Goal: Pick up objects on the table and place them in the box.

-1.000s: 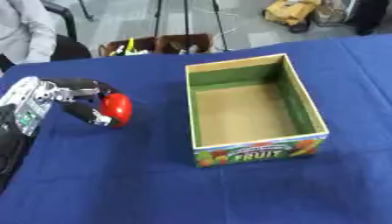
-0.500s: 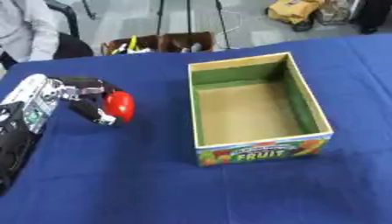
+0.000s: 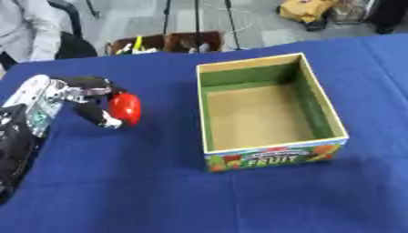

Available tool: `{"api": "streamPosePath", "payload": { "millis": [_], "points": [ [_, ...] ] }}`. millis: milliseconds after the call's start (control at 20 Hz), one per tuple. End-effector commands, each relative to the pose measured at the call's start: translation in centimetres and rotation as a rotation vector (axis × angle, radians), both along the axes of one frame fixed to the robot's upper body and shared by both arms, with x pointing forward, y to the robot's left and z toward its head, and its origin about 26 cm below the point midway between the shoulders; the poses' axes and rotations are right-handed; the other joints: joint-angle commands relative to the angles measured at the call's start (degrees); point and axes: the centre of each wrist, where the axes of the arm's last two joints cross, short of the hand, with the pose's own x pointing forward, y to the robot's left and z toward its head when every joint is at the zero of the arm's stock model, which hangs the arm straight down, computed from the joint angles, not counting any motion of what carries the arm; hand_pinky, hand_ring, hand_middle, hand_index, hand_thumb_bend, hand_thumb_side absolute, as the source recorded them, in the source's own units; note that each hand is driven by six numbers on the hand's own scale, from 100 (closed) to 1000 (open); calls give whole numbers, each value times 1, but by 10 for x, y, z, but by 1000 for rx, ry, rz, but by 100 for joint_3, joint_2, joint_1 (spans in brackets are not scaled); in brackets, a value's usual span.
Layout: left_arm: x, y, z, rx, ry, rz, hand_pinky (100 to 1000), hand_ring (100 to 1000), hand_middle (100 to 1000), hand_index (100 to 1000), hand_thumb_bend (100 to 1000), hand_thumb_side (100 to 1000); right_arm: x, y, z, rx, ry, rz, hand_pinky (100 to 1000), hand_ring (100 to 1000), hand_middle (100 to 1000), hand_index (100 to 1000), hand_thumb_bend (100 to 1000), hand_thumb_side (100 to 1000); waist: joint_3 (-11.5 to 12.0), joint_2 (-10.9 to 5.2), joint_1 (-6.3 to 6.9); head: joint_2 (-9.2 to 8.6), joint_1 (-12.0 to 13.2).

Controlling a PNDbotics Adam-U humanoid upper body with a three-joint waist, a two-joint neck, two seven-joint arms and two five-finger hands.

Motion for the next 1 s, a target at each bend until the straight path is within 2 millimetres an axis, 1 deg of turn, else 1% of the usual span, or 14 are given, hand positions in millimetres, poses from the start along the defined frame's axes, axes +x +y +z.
{"api": "streamPosePath", "payload": {
  "millis": [50,150,250,500,550,700,800,900,1000],
  "points": [
    [-3,5,18,131,32,-106,499,625,561,839,325,565,-2,0,8,-19,-34,-4,329,270,315,470,100,815,-4,-98,-18,-12,14],
    [-3,5,19,110,-4,-102,458,595,527,806,275,537,-2,0,8,-19,-33,-4,329,270,315,470,100,814,-2,-100,-16,-7,9],
    [-3,5,19,80,-45,-97,411,559,486,755,203,516,-3,0,8,-19,-32,-5,328,270,314,470,100,813,-1,-103,-14,-6,4],
    [-2,6,16,54,-82,-89,400,550,477,742,186,511,-3,0,8,-19,-31,-5,329,270,314,470,100,813,-2,-106,-12,-2,1],
    [-2,6,18,44,-96,-85,333,501,432,664,100,440,-3,0,8,-19,-30,-6,329,269,314,470,100,812,1,-113,-12,6,-5],
    [-3,5,22,2,-142,-66,279,467,403,617,100,435,-3,0,7,-18,-28,-8,329,270,315,470,100,811,1,-125,-5,14,-12],
    [-3,3,21,-18,-164,-58,276,466,402,615,100,435,-3,0,8,-18,-28,-7,329,270,315,470,100,811,1,-131,-3,16,-14],
    [-4,3,23,-43,-192,-49,239,442,383,586,100,423,-3,0,7,-18,-26,-7,329,270,315,470,100,809,5,-144,-1,15,-22],
    [-4,1,25,-70,-218,-46,226,433,373,573,100,434,-3,0,7,-17,-25,-7,330,270,315,471,100,808,7,-156,2,14,-28]
  ]
}}
